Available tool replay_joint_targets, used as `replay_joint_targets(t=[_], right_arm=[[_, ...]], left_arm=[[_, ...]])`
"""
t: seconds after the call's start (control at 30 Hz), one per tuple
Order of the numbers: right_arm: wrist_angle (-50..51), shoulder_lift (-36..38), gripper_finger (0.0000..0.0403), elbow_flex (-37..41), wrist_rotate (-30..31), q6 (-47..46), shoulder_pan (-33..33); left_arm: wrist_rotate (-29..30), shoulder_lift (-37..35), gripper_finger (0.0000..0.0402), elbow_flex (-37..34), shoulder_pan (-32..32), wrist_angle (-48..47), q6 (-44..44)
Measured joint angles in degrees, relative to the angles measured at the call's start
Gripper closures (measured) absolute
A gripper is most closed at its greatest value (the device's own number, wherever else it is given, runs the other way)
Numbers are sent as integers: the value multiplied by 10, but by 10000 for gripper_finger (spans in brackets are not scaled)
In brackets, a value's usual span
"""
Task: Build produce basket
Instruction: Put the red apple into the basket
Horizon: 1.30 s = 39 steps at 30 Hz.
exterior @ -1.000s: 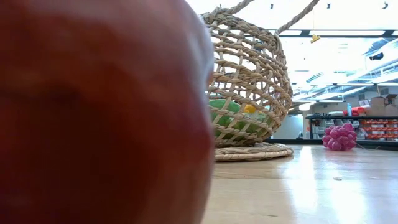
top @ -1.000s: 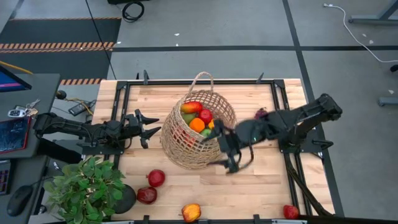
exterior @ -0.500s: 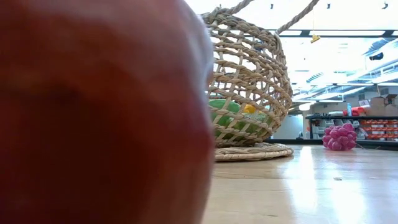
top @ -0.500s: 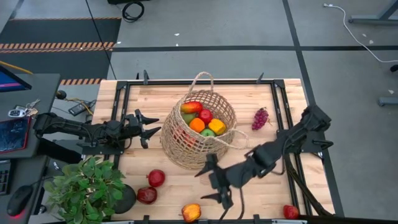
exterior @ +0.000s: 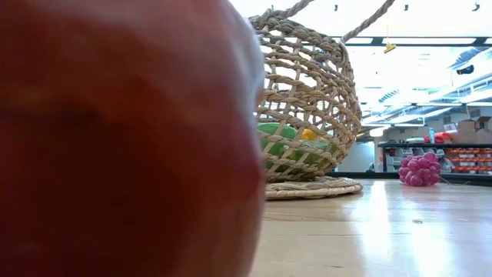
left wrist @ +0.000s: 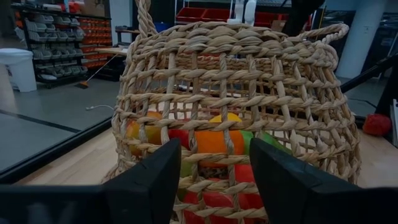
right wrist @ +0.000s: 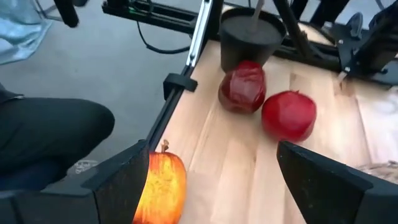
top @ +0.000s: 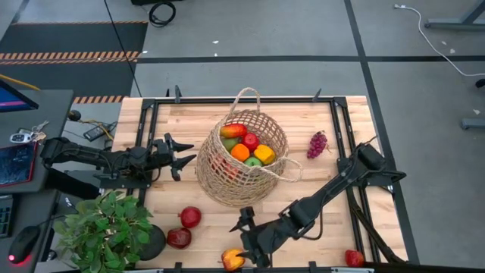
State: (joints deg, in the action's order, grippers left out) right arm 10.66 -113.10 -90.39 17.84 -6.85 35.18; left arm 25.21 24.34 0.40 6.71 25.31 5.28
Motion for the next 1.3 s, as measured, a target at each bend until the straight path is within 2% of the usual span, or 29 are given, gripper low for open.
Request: replay_joint_targets(t=[0.27,0.63,0.93,1.1,1.3], right_arm=[[-65,-44,47,0,24,-41,22],[-162,-115,47,0,85,-37,49],[-175,-116,47,1,112,-45,58],[-182,-116,47,20,138,-52,60],[-231,-116,47,60,141,-63,60]], left_arm=[[0,0,206,0,0,0,0],[0,0,209,0,0,0,0],[0,0,203,0,0,0,0],[0,0,206,0,0,0,0],[0,0,207,0,0,0,0]])
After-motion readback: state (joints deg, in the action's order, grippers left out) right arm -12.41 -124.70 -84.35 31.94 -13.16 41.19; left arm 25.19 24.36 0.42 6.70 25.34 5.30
